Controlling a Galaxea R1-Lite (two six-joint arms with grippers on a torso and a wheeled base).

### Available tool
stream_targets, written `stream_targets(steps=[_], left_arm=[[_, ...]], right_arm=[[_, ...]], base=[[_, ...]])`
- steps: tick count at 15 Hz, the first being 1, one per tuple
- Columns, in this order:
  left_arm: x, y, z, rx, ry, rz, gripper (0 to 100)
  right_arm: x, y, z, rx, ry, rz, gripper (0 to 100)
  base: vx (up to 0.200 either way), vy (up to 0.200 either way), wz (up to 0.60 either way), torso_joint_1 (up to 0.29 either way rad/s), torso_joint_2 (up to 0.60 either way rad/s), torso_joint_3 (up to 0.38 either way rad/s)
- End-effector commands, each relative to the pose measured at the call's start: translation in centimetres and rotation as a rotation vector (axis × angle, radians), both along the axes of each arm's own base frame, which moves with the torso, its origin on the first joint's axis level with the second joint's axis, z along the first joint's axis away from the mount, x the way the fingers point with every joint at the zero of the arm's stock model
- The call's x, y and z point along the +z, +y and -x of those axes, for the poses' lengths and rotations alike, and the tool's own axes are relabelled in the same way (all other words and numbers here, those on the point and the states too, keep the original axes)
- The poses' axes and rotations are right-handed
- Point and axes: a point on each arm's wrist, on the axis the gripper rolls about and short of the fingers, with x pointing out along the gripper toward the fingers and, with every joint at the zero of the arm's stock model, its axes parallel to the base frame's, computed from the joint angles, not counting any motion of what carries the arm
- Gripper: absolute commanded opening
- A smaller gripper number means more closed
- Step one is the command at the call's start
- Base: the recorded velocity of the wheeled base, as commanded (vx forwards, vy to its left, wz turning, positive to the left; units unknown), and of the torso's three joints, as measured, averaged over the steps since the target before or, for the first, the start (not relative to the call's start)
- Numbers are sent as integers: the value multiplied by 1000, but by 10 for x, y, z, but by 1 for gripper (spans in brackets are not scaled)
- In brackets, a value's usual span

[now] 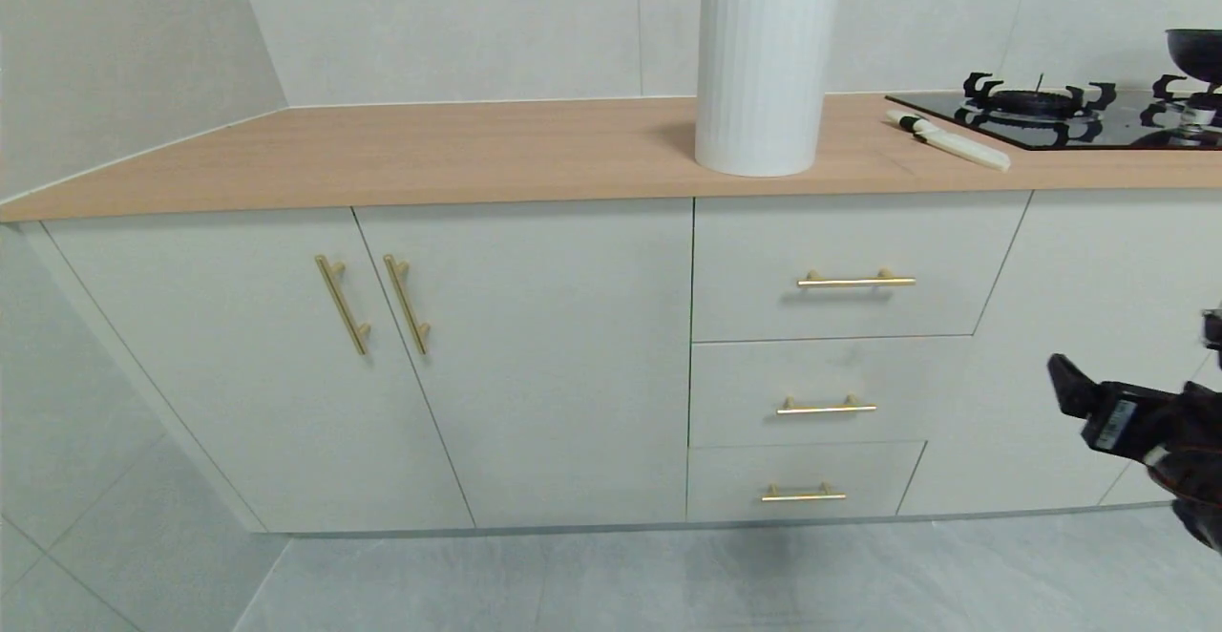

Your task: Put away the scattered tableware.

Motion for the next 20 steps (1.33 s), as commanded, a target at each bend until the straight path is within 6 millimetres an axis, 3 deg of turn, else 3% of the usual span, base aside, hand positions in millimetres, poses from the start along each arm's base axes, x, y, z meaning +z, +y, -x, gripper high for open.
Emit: stream_targets(steps=[1,3,4,7,9,11,15,17,20], left_arm=[[0,0,0,0,0,0,100],[0,0,0,0,0,0,100],[0,0,0,0,0,0,100],[0,0,0,0,0,0,100],[0,0,0,0,0,0,100],[0,0,0,0,0,0,100],[0,0,0,0,0,0,100],[0,0,0,0,0,0,100],[0,0,0,0,0,0,100]], right_arm=[[11,-26,88,-67,-149,71,100],[12,-36,113,-137,-171,80,100],[8,-40,141,-161,-175,113,100],[-1,-44,196,-169,-164,136,100],[-4,-46,225,-152,-148,139,100],[-5,-41,238,-132,-199,152,100],[-21,-39,231,-10,-172,153,100],[-46,-34,216,218,-137,143,100],[-63,-31,208,363,-130,144,100]], base=[[0,0,0,0,0,0],[0,0,0,0,0,0],[0,0,0,0,0,0],[0,0,0,0,0,0],[0,0,0,0,0,0],[0,0,0,0,0,0],[0,0,0,0,0,0],[0,0,0,0,0,0],[0,0,0,0,0,0]])
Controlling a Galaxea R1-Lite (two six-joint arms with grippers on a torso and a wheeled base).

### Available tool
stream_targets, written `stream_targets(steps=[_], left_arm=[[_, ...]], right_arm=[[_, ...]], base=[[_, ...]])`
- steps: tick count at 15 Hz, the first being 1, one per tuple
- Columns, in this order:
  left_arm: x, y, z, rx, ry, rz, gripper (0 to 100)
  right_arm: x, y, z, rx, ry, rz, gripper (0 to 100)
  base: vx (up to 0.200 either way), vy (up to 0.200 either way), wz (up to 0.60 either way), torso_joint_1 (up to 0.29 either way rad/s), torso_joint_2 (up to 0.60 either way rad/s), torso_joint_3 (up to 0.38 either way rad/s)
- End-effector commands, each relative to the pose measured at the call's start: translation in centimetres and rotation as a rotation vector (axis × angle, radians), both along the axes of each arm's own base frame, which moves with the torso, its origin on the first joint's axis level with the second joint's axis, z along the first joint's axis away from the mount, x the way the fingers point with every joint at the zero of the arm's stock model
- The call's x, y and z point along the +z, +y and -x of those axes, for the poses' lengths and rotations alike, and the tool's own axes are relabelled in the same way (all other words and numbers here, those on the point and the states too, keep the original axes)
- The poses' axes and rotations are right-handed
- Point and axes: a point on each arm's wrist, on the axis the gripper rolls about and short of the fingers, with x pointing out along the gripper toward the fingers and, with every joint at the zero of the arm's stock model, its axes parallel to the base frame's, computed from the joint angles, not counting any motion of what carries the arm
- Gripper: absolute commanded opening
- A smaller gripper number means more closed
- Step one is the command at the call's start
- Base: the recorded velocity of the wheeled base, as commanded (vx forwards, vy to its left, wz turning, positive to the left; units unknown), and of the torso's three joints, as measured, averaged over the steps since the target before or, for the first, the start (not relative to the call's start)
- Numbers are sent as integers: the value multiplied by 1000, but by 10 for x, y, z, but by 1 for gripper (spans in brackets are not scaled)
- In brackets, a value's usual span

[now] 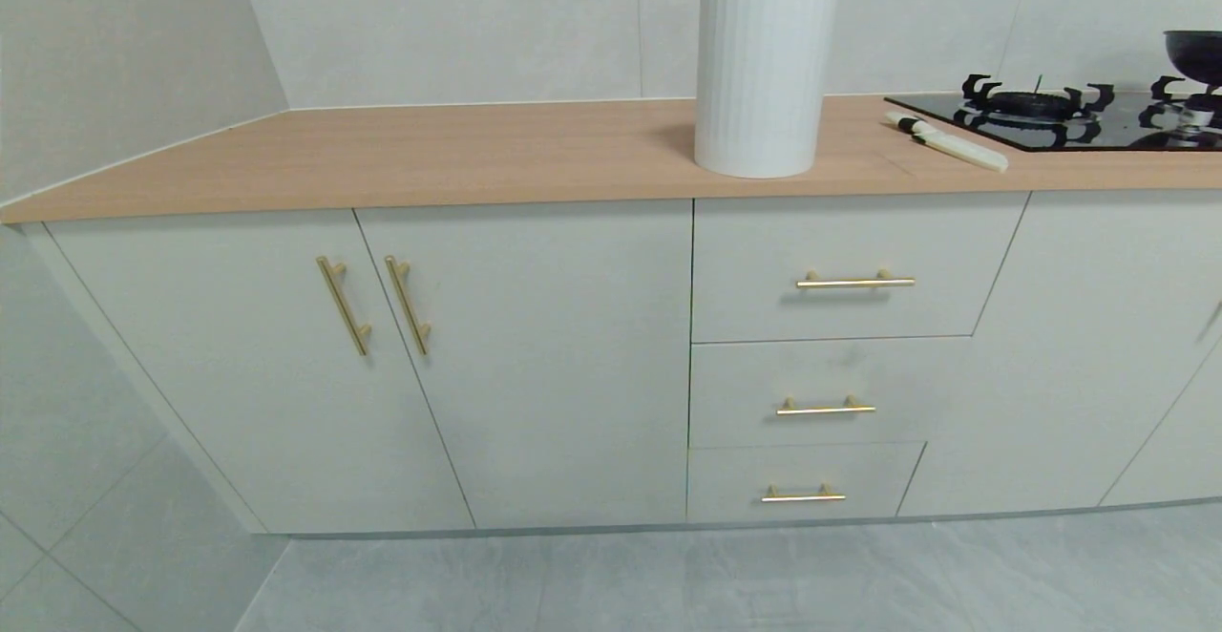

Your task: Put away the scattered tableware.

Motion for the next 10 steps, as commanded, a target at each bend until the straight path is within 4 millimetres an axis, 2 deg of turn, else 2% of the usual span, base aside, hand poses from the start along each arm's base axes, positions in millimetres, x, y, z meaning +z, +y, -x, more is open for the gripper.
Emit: stream_targets(steps=[1,3,10], left_arm=[[0,0,0,0,0,0,100],[0,0,0,0,0,0,100],[0,0,0,0,0,0,100]], right_arm=[[-13,0,-3,18,63,-9,100],[-18,0,-3,20,126,-34,100],[-18,0,-3,16,122,-65,100]], base=[[0,0,0,0,0,0],[0,0,0,0,0,0],[0,0,0,0,0,0]])
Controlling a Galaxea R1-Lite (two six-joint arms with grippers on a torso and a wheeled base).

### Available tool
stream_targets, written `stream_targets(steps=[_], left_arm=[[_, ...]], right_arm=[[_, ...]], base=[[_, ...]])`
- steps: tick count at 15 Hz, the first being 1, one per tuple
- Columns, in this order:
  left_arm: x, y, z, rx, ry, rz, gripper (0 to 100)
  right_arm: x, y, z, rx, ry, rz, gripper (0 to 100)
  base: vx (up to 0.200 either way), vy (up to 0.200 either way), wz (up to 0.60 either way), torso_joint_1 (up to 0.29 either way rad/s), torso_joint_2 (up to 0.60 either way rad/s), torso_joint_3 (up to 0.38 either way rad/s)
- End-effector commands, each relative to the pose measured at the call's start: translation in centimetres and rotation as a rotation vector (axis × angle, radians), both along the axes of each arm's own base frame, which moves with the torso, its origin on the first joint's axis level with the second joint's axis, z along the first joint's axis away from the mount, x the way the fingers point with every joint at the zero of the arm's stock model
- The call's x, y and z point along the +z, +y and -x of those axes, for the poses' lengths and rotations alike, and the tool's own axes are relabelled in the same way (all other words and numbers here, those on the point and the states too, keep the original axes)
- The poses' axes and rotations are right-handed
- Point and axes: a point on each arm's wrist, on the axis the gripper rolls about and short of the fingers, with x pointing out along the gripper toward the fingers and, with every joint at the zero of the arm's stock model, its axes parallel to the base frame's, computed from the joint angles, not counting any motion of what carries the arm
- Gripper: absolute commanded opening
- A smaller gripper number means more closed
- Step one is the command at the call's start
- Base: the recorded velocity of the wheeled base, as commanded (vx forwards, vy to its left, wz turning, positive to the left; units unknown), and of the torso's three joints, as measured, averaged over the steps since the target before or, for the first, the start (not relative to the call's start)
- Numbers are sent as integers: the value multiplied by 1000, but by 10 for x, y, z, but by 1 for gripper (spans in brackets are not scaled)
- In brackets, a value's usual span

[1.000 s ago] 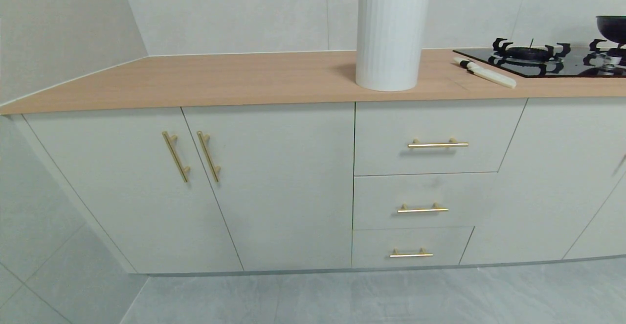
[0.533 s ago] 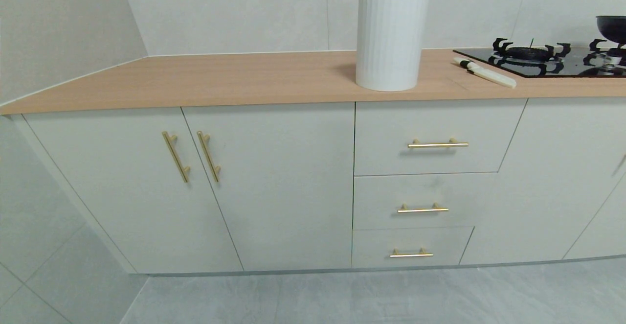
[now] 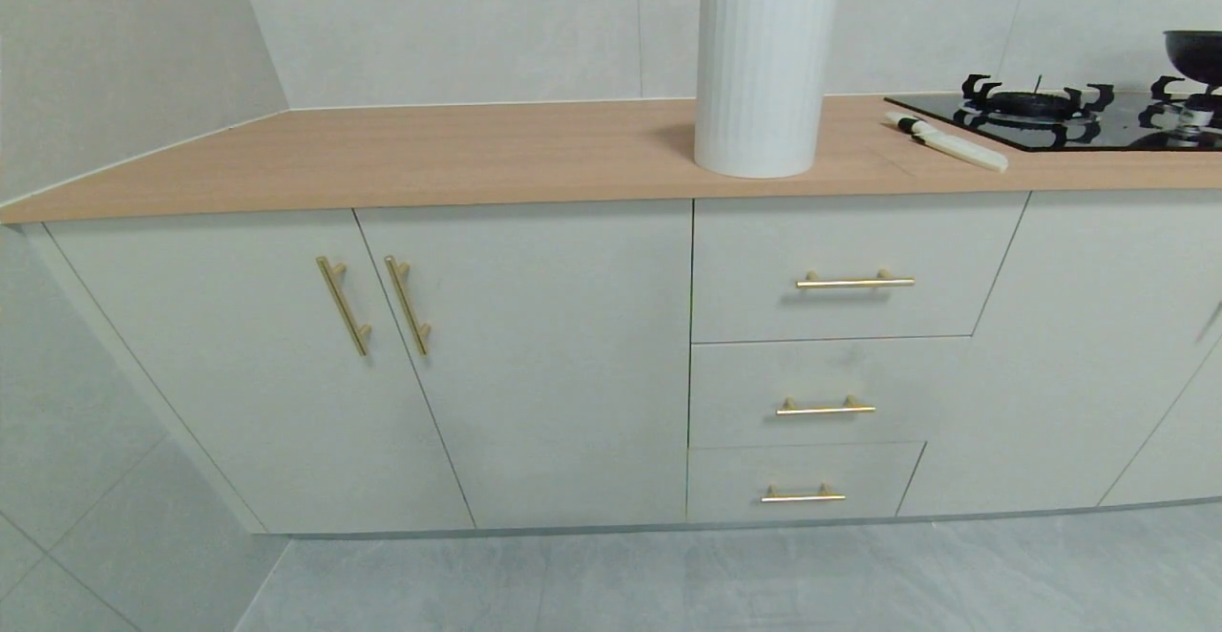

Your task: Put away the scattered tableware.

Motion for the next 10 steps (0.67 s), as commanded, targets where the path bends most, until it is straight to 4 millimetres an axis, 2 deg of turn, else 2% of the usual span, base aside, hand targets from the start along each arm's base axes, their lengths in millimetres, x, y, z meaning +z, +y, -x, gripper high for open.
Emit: stream_targets(steps=[1,10], left_arm=[[0,0,0,0,0,0,100],[0,0,0,-1,0,0,100]], right_arm=[[0,0,0,0,5,-2,100],[0,0,0,-13,5,-5,100]], base=[[0,0,0,0,0,0],[0,0,0,0,0,0]])
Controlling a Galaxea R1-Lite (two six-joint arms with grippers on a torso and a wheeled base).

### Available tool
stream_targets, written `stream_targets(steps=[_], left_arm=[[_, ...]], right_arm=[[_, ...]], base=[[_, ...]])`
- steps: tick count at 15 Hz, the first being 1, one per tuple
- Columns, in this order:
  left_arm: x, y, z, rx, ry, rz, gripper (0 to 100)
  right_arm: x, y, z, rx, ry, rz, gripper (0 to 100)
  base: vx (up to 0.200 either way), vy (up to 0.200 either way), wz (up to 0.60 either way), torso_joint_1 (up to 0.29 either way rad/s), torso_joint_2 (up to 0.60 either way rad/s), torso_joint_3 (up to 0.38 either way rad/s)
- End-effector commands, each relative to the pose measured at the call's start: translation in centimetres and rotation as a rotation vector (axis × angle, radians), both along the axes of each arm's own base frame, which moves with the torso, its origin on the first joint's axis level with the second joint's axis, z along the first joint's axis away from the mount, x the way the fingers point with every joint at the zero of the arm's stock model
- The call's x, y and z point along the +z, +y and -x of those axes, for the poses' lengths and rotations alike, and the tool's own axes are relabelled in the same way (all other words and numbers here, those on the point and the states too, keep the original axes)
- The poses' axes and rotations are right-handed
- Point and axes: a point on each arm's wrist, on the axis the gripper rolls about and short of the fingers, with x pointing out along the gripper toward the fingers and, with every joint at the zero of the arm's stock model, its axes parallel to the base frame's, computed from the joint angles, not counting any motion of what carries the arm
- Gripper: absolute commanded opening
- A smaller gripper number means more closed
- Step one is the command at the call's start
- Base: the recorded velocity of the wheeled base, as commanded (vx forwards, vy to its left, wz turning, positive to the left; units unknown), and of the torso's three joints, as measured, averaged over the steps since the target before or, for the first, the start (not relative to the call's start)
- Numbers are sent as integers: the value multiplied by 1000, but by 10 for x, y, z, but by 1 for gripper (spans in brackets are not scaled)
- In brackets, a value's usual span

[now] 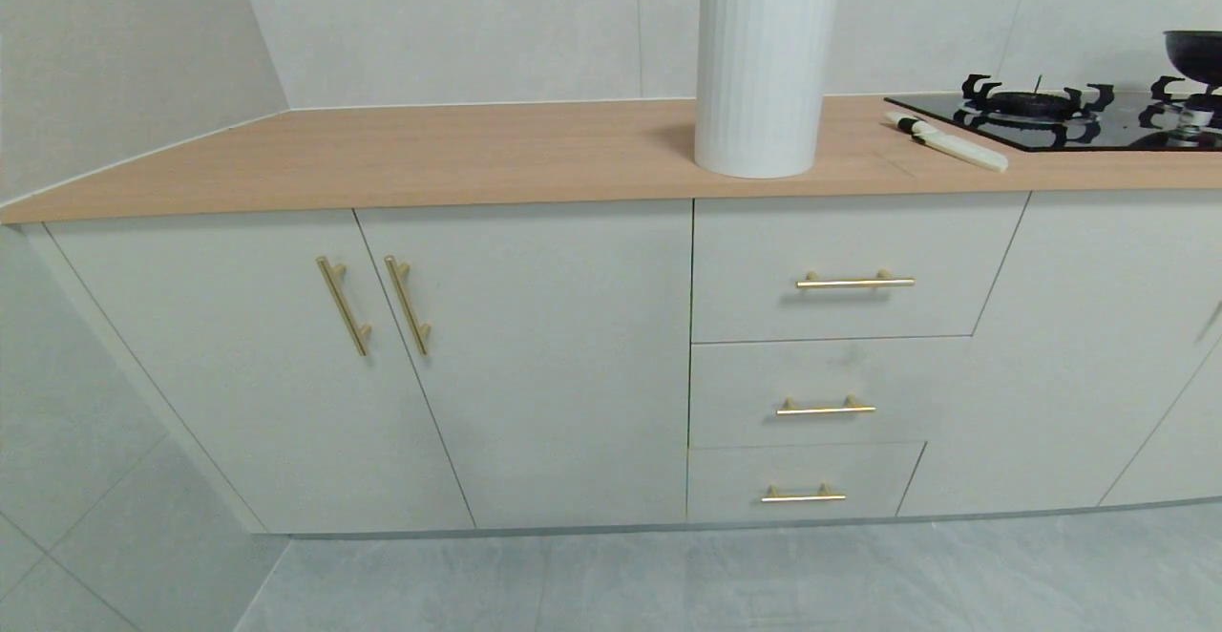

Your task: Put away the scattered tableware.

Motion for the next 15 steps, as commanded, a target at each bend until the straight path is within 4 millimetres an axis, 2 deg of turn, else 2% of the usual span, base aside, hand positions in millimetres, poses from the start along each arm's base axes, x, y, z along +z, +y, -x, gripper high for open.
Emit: stream_targets(steps=[1,15], left_arm=[[0,0,0,0,0,-1,100],[0,0,0,0,0,1,100]], right_arm=[[0,0,0,0,4,-1,100],[0,0,0,0,4,-2,100]], base=[[200,0,0,2,7,2],[200,0,0,2,2,3]])
